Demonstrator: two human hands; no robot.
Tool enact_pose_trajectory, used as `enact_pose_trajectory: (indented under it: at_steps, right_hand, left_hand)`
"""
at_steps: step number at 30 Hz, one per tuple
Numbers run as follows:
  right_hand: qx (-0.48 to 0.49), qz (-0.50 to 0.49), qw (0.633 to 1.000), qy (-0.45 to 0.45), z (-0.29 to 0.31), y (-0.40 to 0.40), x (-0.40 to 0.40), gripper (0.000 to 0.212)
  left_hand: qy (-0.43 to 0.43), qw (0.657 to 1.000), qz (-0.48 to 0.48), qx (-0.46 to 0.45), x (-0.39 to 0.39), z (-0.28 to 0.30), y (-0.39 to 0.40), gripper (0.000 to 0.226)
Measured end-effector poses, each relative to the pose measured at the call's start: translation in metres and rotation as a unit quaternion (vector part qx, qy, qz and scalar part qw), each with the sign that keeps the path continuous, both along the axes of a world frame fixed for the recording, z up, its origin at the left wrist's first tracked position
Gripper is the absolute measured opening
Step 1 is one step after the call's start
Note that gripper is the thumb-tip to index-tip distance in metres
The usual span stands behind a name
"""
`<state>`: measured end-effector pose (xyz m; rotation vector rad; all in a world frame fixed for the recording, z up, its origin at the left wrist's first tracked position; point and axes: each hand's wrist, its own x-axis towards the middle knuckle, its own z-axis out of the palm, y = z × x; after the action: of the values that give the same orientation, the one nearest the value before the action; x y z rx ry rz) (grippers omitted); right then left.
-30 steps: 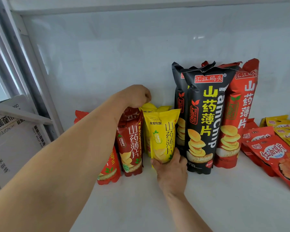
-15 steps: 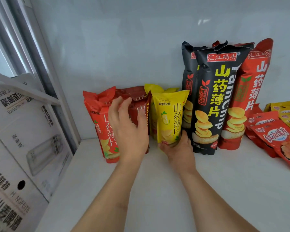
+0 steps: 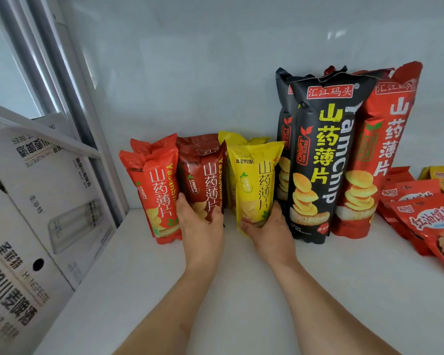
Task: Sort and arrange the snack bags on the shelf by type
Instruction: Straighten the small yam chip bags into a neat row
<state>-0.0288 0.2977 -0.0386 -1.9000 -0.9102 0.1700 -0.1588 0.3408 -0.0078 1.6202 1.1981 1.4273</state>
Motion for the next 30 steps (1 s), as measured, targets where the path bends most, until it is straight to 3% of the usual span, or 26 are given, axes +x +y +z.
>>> enact_pose_trajectory:
  at_steps: [5,10,20,30]
  right_hand:
    - [0.0,-0.005,1.0,-0.011,-0.003,0.004,-0.001,0.09]
    - [0.003,-0.003,1.0,-0.019,-0.005,0.004,-0.002,0.088]
    - [0.008,-0.019,1.0,-0.015,-0.006,0.0,-0.003,0.085]
    - [0.01,-0.023,1.0,-0.01,-0.005,-0.002,-0.004,0.085]
  left_hand:
    - [-0.03,0.995,0.014,-0.091,0.002,-0.016,0.01,0.092]
    - [0.011,0.992,0.024,-0.121,0.007,-0.04,0.035,0.096]
    - [0.128,0.988,0.029,-0.086,0.004,-0.021,0.02,0.079]
    - [0.139,0.986,0.03,-0.083,0.003,-0.026,0.022,0.074]
